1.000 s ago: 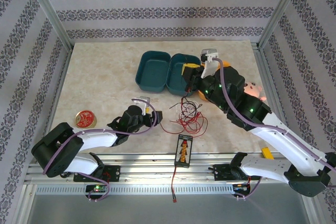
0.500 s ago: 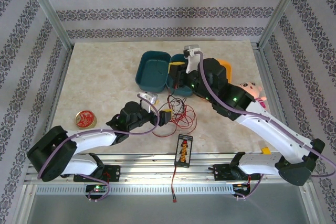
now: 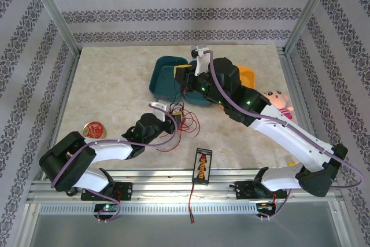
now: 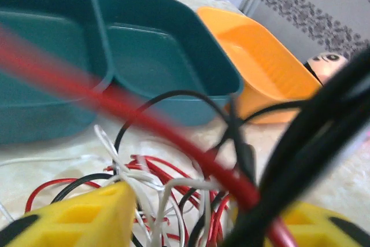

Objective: Untangle the cables

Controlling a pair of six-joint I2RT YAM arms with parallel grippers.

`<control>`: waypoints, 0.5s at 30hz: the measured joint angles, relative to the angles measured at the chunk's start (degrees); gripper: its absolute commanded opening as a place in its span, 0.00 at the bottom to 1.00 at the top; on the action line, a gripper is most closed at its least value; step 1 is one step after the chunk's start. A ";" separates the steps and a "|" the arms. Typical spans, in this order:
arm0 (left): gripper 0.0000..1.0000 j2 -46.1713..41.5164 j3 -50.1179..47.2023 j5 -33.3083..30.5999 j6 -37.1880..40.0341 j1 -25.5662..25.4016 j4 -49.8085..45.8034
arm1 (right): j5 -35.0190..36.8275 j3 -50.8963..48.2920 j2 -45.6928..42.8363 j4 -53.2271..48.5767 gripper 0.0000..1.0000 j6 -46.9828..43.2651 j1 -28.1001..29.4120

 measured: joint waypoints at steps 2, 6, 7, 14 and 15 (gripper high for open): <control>0.35 0.00 -1.38 -0.96 -0.59 0.00 0.74 | 0.04 0.00 -0.02 0.00 0.00 0.00 -0.11; 0.32 0.02 -3.19 -2.19 -1.57 0.00 1.36 | 0.11 0.00 -0.24 -0.07 0.00 -0.04 -0.90; 0.33 0.13 -3.48 -2.47 -1.88 0.00 1.44 | 0.22 0.00 -0.48 -0.07 0.00 -0.07 -1.20; 0.37 1.73 -5.29 -4.42 -4.11 0.11 2.91 | 1.27 0.15 -3.39 -0.22 0.00 -1.60 -2.82; 0.34 1.99 -5.51 -4.61 -4.39 0.24 3.04 | 1.29 0.48 -3.74 -0.44 0.00 -1.81 -3.10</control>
